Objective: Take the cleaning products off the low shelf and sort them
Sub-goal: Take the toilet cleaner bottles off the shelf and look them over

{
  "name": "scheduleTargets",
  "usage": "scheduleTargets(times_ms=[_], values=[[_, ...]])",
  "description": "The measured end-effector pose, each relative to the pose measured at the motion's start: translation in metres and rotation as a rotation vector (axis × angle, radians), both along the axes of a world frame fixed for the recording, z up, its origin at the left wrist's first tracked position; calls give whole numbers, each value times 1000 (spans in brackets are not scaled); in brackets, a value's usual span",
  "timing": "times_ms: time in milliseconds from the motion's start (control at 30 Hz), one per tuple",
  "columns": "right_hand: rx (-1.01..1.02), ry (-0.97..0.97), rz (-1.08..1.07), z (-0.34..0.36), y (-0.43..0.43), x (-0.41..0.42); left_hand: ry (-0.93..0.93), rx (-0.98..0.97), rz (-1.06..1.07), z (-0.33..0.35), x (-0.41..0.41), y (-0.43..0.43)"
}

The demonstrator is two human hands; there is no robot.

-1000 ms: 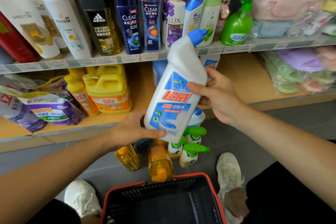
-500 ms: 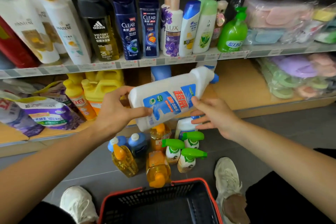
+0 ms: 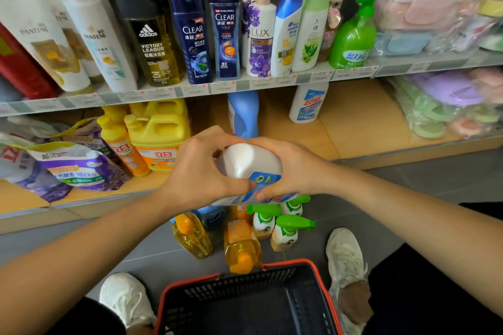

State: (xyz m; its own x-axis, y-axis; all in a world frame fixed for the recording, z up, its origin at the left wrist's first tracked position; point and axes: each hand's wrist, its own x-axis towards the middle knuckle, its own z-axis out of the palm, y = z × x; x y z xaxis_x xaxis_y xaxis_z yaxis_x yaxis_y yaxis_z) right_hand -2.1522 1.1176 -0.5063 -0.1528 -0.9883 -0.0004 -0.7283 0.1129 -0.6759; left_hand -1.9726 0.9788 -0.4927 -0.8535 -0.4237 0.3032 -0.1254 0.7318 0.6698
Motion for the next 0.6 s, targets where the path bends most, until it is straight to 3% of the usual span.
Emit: scheduleTargets(times_ms=[133,300,467,600], values=[[-68,-71,-40,-1,1,1,19,-34,-88,2,0,-4],[-120,-244,-88,-4,3,5,24,102,-282,3,2,-8],[-143,-211,-102,-4,4,8,72,165,-358,4,5,-8],[-160,-168,-106,-4,3,8,132,168,-287,7,5,-4]])
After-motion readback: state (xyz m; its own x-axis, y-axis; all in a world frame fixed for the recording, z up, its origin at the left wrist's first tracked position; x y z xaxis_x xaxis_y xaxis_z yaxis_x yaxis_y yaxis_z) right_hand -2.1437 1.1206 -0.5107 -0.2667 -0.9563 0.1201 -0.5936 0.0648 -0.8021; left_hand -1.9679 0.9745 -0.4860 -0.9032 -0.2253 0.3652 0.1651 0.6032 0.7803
